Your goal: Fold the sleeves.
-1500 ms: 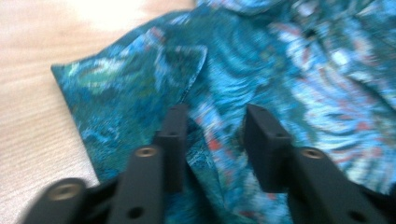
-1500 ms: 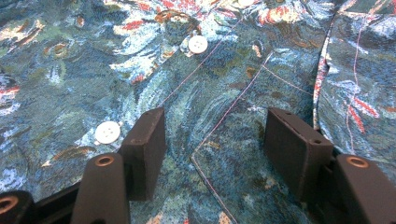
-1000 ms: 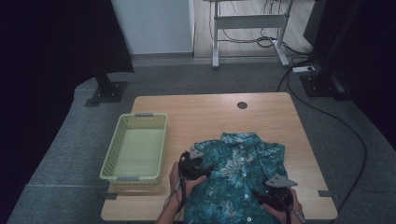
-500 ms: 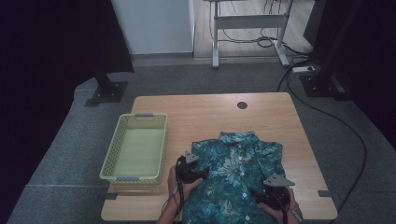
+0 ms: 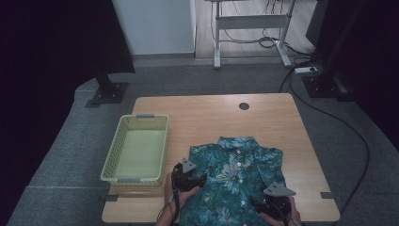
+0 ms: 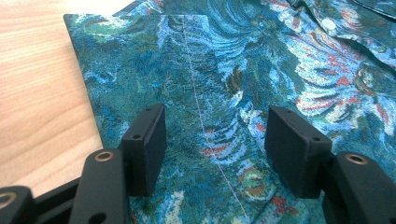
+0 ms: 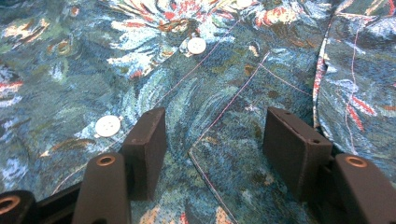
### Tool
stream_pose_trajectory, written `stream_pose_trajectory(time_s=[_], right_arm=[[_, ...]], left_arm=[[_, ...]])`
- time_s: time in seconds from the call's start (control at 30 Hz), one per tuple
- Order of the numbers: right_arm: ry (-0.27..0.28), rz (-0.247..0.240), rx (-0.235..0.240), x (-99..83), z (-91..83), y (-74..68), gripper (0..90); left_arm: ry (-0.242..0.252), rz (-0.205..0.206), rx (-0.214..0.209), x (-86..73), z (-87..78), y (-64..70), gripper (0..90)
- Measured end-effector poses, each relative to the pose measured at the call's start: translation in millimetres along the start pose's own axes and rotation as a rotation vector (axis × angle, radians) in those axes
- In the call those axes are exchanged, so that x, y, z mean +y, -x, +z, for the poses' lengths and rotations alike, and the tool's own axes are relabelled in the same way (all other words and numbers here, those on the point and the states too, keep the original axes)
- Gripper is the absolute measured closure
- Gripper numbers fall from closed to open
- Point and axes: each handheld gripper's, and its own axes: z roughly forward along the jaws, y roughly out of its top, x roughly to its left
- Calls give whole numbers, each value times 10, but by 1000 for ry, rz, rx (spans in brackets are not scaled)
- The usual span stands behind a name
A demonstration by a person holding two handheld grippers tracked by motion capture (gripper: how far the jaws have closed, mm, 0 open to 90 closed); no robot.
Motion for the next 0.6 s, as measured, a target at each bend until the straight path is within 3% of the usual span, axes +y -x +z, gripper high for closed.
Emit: stream_pose_trajectory(time_s=[0.2,0.47,0.6], right_arm=[[12,17,14,-51,-49,-42,388],[12,30,20,-62,-66,-47,392],[10,34,18,-56,-66,-49,391]], left_arm=[[-2,9,-26,-50,-60,-3,382],[-3,10,-29,-55,-67,-5,382],[6,-27,-32,-56,-69,-10,380]])
